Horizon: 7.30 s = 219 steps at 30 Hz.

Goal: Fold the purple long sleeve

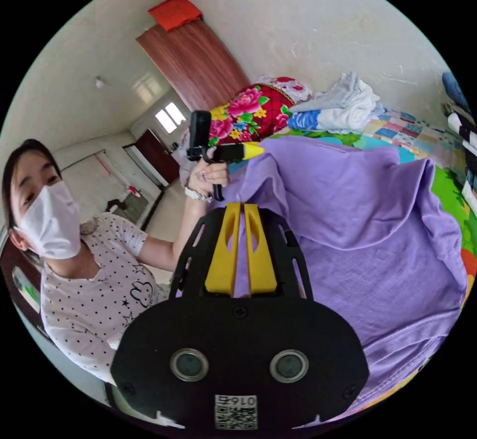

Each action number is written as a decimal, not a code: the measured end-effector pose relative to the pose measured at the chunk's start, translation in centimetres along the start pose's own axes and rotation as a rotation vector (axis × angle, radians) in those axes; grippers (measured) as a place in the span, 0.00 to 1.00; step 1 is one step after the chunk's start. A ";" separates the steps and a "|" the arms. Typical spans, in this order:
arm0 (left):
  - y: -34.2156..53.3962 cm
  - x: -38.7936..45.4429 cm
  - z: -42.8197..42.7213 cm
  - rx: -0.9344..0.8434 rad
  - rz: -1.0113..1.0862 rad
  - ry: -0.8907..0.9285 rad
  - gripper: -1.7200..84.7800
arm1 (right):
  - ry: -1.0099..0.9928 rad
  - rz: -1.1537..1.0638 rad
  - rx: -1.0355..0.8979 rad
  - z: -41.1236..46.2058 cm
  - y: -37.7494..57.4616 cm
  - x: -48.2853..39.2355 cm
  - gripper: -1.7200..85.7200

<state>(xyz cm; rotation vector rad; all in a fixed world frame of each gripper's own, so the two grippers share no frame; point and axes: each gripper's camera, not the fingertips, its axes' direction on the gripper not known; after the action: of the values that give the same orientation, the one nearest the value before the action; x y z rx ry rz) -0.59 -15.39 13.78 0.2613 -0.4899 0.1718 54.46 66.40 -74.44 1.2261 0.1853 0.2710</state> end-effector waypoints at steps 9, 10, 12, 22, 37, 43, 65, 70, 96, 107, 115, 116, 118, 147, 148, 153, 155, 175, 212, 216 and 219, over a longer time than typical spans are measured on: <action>0.6 -0.6 -2.5 0.129 -0.099 -0.032 0.01 | -0.131 -0.175 -0.106 3.7 -1.7 -3.6 0.03; 0.7 -0.5 -2.6 0.139 -0.115 -0.079 0.01 | -0.100 -0.194 -0.141 4.4 -1.9 -4.2 0.03; 0.9 0.5 -3.1 0.153 -0.157 -0.294 0.01 | -0.067 -0.236 -0.234 5.8 -2.1 -5.3 0.03; -0.9 0.7 3.2 -0.020 -0.034 -0.246 0.01 | 0.165 -0.383 -0.407 6.5 -2.6 -10.0 0.09; -2.2 0.0 17.0 -0.621 0.079 -0.489 0.01 | 1.079 -0.129 -0.644 -2.4 -11.9 -8.3 0.06; -3.7 -1.4 15.6 -0.467 0.011 -0.509 0.01 | 1.052 -0.121 -0.781 -0.5 -8.3 -1.7 0.11; -17.8 -15.4 22.2 -0.235 -0.316 -0.387 0.01 | 1.147 0.088 -0.252 -10.3 -5.0 4.0 0.03; -19.4 -21.4 26.7 -0.288 -0.432 -0.128 0.05 | 1.153 0.098 -0.319 -10.5 -3.2 5.9 0.03; -20.0 -28.2 27.5 -0.319 -0.506 -0.061 0.01 | 1.032 0.158 -0.428 -16.2 3.6 7.9 0.03; -12.7 -14.1 11.3 -0.357 -0.184 0.019 0.05 | 1.173 0.363 -0.048 -25.3 4.4 0.4 0.02; 1.6 -3.4 2.5 -0.271 -0.148 0.072 0.10 | 0.766 -0.293 0.262 -22.4 1.8 -22.0 0.06; 2.6 -3.3 1.9 -0.256 -0.158 0.014 0.10 | 0.720 -0.383 0.279 -21.5 2.4 -25.5 0.07; 3.6 -3.6 1.7 -0.262 -0.144 -0.062 0.12 | 0.686 -0.429 0.325 -20.6 3.3 -29.9 0.08; 7.2 -2.0 -9.8 -0.119 -0.063 0.181 0.02 | 0.434 0.340 0.201 -4.9 1.9 -35.1 0.05; 7.2 -2.0 -10.3 -0.107 -0.066 0.185 0.02 | 0.496 0.302 0.192 -4.8 0.7 -37.3 0.04; 9.0 -2.7 -13.4 -0.044 -0.093 0.239 0.01 | 0.823 0.143 -0.012 -1.2 -3.8 -43.8 0.03; 10.3 -3.1 -12.9 -0.096 -0.129 0.223 0.02 | 1.029 0.065 -0.182 2.4 -5.4 -45.5 0.03; 16.5 3.4 -1.4 -0.396 -0.059 -0.061 0.10 | 0.838 0.250 -0.141 -0.8 -7.4 -45.6 0.07; 21.8 6.6 -14.9 -0.335 -0.075 -0.191 0.03 | 0.384 0.366 -0.004 -4.2 -12.6 -42.9 0.05; 24.1 4.7 -15.4 -0.393 -0.184 -0.200 0.02 | 0.350 0.421 0.008 -4.4 -12.9 -42.0 0.08; 25.2 4.4 -16.4 -0.374 -0.203 -0.191 0.01 | 0.339 0.462 0.006 -4.3 -13.2 -41.4 0.07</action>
<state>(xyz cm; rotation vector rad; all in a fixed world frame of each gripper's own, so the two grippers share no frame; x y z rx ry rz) 4.85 13.77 7.17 -0.0405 -0.6701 -0.1446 15.13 53.60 -88.56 1.2134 0.1930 0.8827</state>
